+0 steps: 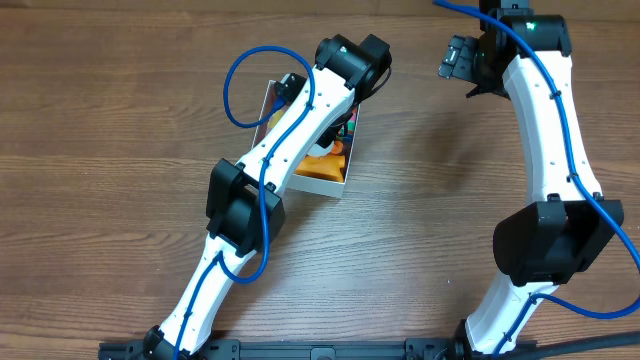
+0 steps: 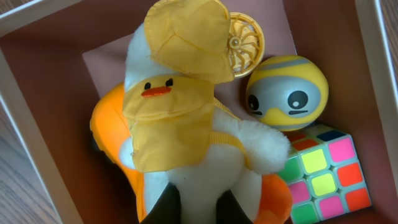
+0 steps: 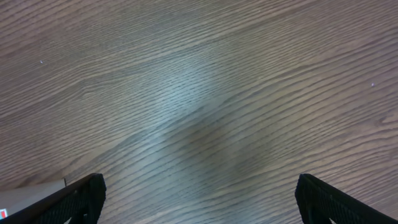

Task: Pack container
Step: 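Carry the duck plush over the box with the left gripper, then lower the duck plush into the box and release it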

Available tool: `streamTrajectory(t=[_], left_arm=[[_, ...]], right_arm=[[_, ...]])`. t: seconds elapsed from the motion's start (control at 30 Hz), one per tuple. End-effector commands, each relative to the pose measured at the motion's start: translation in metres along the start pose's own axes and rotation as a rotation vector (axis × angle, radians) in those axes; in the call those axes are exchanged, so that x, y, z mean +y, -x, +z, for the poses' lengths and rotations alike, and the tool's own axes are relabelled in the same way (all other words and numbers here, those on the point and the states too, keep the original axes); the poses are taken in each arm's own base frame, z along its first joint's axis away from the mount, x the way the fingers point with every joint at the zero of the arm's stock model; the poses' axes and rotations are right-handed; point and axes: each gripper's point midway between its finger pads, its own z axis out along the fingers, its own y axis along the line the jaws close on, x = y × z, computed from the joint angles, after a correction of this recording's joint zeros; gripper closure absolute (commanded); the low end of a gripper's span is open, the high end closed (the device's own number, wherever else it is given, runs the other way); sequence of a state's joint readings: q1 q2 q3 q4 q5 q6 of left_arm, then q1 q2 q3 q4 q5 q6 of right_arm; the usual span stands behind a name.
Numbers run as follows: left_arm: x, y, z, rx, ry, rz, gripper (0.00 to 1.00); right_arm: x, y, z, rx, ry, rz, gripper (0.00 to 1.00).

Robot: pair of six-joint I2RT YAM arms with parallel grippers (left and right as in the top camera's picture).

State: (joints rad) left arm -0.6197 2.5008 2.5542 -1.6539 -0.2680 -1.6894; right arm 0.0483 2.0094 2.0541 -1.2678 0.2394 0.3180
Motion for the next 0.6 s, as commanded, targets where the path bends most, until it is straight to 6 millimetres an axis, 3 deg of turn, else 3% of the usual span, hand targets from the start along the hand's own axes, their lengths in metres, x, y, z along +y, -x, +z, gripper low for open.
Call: streamTrajectory(t=[0.0,0.13,0.2,0.4,0.47,0.57], left_arm=[[0.008,0.0,0.01,-0.004,0.045,-0.07,0.95],[0.017,-0.003,0.031,-0.012,0.101,-0.078,0.93],[0.022,-0.004,0.038,-0.016,0.125,-0.072,0.86],[0.018,-0.004,0.041,-0.019,0.113,-0.075,0.28],[0.017,-0.003,0.042,-0.019,0.107,-0.077,0.13],[0.013,-0.004,0.042,-0.016,0.094,-0.069,0.01]], right_arm=[[0.0,0.003,-0.005,-0.016,0.004,0.01,0.0],[0.0,0.003,-0.005,-0.016,0.004,0.011,0.0],[0.0,0.003,-0.005,-0.016,0.004,0.011,0.0],[0.0,0.003,-0.005,-0.016,0.004,0.011,0.0],[0.0,0.003,-0.005,-0.016,0.004,0.011,0.0],[0.0,0.003,-0.005,-0.016,0.004,0.011,0.0]])
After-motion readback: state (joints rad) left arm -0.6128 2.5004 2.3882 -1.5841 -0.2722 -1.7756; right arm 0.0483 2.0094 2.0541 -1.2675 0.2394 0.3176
